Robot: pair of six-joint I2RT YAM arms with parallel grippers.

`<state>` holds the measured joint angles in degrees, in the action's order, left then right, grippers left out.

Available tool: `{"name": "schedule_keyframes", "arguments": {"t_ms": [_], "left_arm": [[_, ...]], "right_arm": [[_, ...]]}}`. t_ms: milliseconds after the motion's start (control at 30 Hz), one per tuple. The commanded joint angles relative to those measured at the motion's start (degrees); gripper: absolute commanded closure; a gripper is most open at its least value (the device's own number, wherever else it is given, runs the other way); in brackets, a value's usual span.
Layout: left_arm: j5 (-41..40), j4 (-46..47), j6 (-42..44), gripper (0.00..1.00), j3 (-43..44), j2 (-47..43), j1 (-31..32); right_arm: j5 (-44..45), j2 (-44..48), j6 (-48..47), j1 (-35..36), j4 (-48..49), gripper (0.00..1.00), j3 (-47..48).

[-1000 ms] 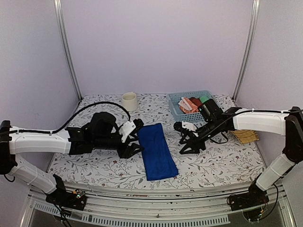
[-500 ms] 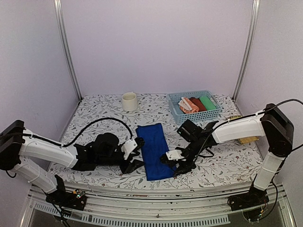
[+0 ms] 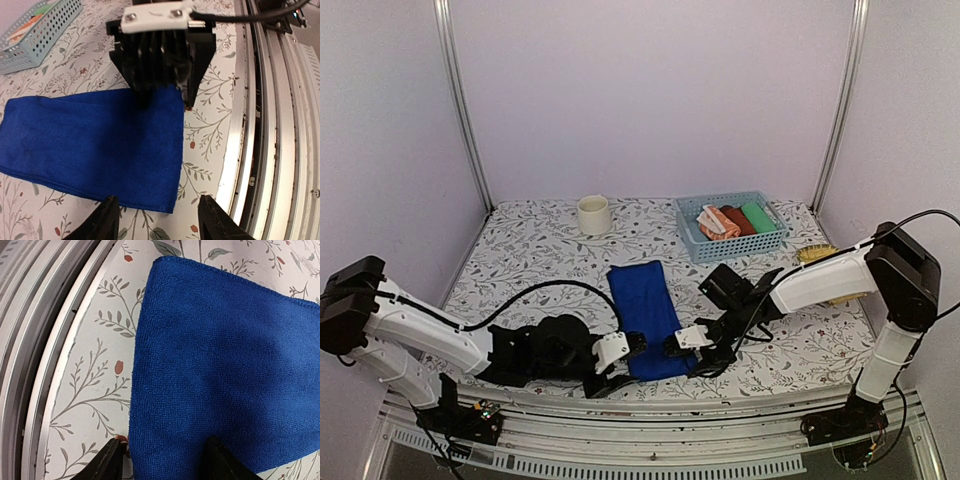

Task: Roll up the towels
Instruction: Roll the towel at the center of the board.

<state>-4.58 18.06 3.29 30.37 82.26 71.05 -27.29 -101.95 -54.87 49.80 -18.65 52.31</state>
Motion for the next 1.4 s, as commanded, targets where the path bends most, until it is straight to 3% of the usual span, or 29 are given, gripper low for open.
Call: {"name": "schedule_keyframes", "arguments": {"t_ms": [0,200,367,500,867,1067,1167,1367], "left_arm": [[-2.99,3.69,2.85,0.44,-0.32,3.94,2.75],[-2.58,6.66,6.94,0.44,3.21,11.72,3.09],[-2.67,8.59,9.60,0.43,6.62,16.41,4.17],[-3.40,9.44,10.93,0.44,7.59,18.06,4.68],[-2.98,11.20,11.07,0.60,7.19,20.01,4.72],[-3.26,10.43,9.37,0.87,7.64,19.33,4.39],[-0.73,8.62,7.70,1.00,7.90,18.82,3.38],[13.41,4.31,-0.76,1.00,8.51,15.19,-2.64]], "right_arm": [[2.99,0.42,0.15,0.30,-1.40,0.47,-4.58],[2.45,-1.17,1.81,0.32,-3.72,0.70,-1.46],[-2.26,-1.76,3.07,-0.13,-7.21,0.77,0.29],[-5.97,-3.19,3.60,-1.86,-9.94,0.78,2.69],[-13.62,-5.86,5.55,-5.79,-14.87,0.79,7.14],[-14.63,-6.48,5.39,-6.13,-15.98,0.78,7.36],[-15.68,-6.68,5.23,-6.75,-16.77,0.78,7.50],[-18.78,-7.76,4.15,-8.31,-20.80,0.77,8.33]]}}
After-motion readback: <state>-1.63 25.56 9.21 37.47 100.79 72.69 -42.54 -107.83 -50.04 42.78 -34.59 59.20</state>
